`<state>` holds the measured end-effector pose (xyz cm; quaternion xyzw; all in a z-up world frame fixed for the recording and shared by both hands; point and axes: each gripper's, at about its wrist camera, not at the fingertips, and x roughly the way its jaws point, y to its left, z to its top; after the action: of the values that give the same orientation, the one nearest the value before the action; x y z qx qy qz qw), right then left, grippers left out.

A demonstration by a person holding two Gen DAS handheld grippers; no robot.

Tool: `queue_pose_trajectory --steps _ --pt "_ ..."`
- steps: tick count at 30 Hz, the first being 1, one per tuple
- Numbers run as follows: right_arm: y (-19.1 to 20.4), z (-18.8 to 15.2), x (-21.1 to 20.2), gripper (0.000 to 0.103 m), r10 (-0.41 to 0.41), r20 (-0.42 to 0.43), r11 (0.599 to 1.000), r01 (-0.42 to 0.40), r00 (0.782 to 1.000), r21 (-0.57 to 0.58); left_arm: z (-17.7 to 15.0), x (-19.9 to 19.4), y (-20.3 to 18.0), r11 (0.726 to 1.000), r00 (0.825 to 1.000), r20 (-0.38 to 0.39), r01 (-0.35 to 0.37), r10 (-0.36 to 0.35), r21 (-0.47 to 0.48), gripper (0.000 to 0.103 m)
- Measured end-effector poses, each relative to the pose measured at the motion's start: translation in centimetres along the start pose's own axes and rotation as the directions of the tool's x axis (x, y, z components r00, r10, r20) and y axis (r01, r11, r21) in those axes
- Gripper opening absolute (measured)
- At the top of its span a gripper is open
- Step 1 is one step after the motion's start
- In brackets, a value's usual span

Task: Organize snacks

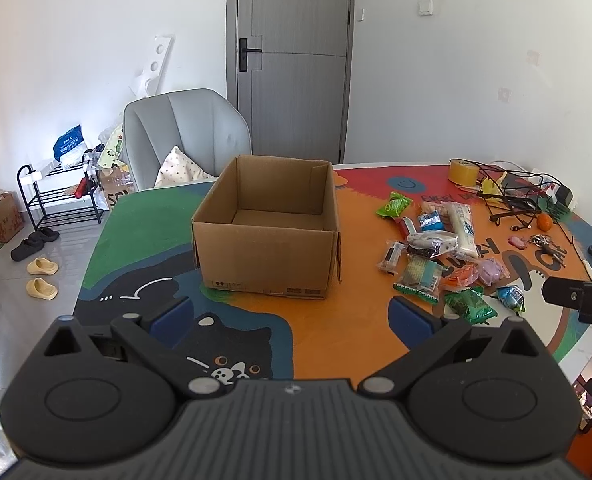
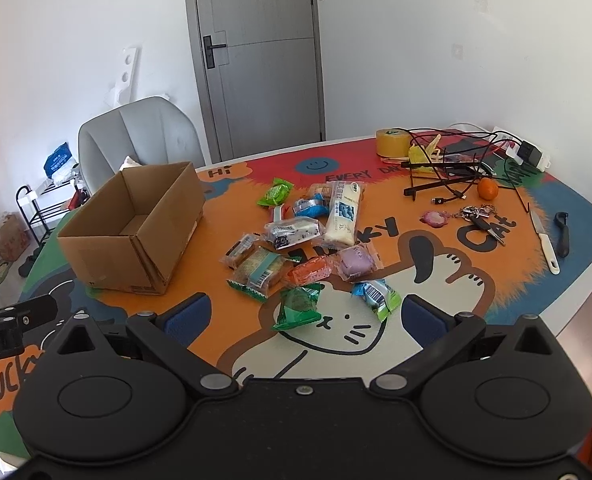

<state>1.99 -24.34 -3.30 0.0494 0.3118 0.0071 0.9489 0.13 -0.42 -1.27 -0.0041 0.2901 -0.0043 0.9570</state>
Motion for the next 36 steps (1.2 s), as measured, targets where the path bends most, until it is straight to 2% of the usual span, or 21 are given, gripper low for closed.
queue_pose_trajectory --steps 36 --pt "0.03 -0.04 -0.17 0.103 -0.004 0.009 1.000 0.004 1.000 0.000 0.03 -0.20 -0.14 1.000 1.000 0.007 0.006 -0.006 0.000 0.103"
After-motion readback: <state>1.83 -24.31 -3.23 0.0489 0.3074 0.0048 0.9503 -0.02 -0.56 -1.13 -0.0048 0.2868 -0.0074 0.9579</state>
